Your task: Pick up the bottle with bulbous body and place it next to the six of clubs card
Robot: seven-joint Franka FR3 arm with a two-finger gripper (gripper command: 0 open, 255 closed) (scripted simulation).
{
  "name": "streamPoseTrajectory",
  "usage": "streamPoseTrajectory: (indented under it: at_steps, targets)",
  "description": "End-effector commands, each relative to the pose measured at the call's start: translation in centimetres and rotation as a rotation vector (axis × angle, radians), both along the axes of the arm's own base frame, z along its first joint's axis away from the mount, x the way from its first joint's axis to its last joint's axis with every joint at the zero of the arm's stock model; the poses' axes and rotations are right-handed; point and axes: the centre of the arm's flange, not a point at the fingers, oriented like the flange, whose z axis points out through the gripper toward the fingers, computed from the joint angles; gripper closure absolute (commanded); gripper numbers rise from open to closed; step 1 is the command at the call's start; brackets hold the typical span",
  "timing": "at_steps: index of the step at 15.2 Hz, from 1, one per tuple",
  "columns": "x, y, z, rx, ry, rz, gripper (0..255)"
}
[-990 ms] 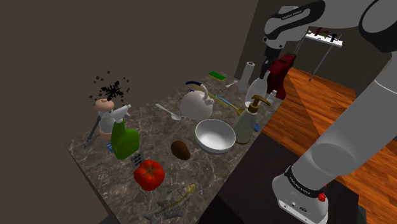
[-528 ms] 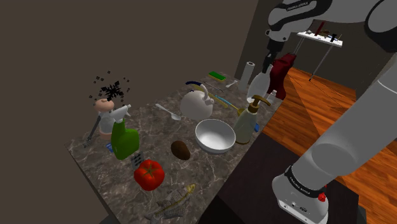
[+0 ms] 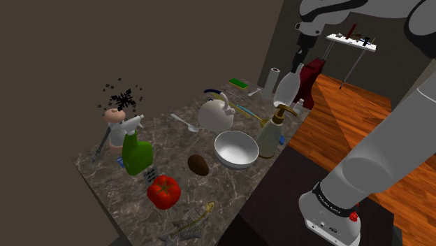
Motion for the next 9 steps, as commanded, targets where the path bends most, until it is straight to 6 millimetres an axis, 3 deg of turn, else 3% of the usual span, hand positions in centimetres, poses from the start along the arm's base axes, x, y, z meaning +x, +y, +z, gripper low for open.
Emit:
streamPoseTrajectory:
  at_steps: [1, 9]
  targets:
    - [0.0, 0.0, 1.2, 0.000, 0.000, 0.000, 255]
    - [0.0, 0.0, 5.4, 0.000, 0.000, 0.000, 255]
